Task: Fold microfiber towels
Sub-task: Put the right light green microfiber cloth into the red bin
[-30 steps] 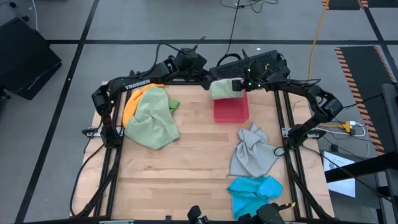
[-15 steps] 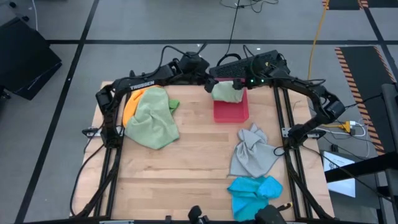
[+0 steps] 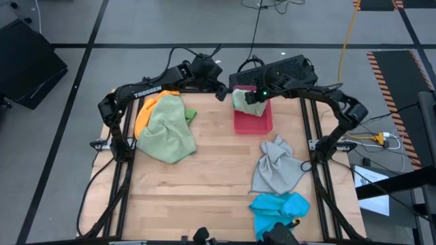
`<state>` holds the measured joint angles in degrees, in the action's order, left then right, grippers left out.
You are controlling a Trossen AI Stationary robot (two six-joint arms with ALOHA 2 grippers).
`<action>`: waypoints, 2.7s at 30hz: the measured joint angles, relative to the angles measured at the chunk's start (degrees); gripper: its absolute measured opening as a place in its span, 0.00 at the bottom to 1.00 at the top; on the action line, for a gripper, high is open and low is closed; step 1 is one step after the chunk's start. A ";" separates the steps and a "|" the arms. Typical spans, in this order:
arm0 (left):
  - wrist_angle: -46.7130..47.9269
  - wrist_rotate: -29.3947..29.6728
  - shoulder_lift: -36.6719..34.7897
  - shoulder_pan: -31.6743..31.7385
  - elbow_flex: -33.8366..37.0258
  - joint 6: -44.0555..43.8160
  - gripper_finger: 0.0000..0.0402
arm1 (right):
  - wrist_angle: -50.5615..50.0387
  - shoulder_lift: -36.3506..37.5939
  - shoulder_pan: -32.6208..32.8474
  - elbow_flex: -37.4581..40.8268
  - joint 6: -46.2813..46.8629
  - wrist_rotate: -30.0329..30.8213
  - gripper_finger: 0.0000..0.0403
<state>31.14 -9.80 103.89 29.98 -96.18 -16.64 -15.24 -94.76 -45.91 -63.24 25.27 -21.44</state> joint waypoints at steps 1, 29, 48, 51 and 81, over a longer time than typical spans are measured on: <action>0.18 0.24 -0.16 0.00 0.00 0.06 0.57 | 0.13 -0.89 -0.31 -0.02 -0.92 0.42 0.09; 6.44 2.36 -3.21 -0.87 0.00 1.16 0.57 | -5.78 -13.67 -5.38 -7.80 -18.07 13.28 0.00; 8.91 0.33 -5.79 -1.14 -0.02 3.19 0.57 | -2.34 -5.00 0.40 -7.75 -14.24 4.92 0.00; 10.14 0.28 -5.79 -1.14 -0.02 4.03 0.57 | -0.48 -9.09 1.09 -7.76 -11.73 4.92 0.00; 15.44 -5.16 -7.46 -1.80 -0.02 6.89 0.57 | -10.88 -4.06 0.03 -7.69 -8.30 13.95 0.00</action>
<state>46.59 -14.96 96.43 28.18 -96.20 -9.75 -26.12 -98.82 -45.88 -70.94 16.97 -7.49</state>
